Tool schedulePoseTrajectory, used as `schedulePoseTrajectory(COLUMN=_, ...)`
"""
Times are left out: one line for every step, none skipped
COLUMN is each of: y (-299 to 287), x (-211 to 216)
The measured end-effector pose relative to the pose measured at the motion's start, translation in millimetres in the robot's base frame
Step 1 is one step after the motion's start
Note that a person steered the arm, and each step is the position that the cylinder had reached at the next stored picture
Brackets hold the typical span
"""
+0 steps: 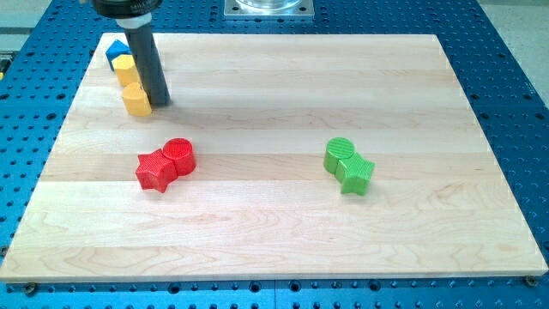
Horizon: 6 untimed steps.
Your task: Push the hexagon into the heart
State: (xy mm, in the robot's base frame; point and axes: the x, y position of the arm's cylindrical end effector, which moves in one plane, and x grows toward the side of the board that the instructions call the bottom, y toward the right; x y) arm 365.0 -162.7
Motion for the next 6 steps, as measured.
schedulePoseTrajectory(y=-10.5, x=62.4)
schedulePoseTrajectory(y=-141.0, x=56.2)
schedulePoseTrajectory(y=-141.2, x=16.9)
schedulePoseTrajectory(y=-140.9, x=-44.6)
schedulePoseTrajectory(y=-117.2, x=-71.0)
schedulePoseTrajectory(y=-81.9, x=-78.5)
